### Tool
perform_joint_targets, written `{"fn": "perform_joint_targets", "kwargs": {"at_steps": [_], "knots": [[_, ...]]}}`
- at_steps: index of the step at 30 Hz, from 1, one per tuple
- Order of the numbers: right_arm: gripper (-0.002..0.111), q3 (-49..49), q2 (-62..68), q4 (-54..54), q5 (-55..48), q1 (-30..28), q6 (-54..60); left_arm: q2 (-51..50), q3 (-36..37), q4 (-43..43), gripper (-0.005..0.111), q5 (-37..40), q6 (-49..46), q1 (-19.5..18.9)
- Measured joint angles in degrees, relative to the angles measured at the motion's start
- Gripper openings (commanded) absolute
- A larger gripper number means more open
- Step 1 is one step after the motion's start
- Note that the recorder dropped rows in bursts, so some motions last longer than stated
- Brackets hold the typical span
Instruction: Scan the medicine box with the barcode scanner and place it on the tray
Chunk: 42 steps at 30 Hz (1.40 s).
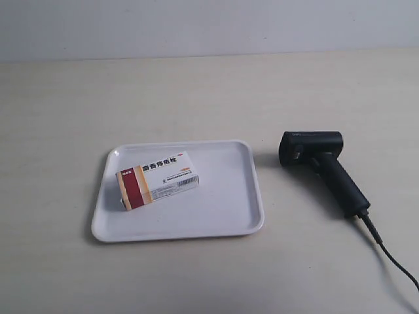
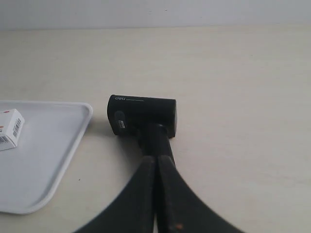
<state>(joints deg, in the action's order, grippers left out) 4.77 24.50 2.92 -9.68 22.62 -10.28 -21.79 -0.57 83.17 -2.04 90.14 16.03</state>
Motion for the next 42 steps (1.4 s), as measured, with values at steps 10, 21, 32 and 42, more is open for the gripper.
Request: {"fn": "perform_joint_targets", "kwargs": {"at_steps": [10, 21, 32, 42], "knots": [[0.000, 0.0, 0.0, 0.0, -0.1, 0.0, 0.0, 2.4, -1.1, -36.0, 0.001, 4.4, -42.4, -0.1], [0.000, 0.0, 0.0, 0.0, -0.2, 0.0, 0.0, 21.0, 0.4, -73.9, 0.001, 6.8, -84.3, -11.4], [0.000, 0.0, -0.3, 0.0, -0.2, 0.0, 0.0, 21.4, 0.5, -76.7, 0.001, 13.6, -88.1, -16.0], [0.000, 0.0, -0.3, 0.0, -0.2, 0.0, 0.0, 21.4, 0.5, -76.7, 0.001, 13.7, -88.3, -16.0]]}}
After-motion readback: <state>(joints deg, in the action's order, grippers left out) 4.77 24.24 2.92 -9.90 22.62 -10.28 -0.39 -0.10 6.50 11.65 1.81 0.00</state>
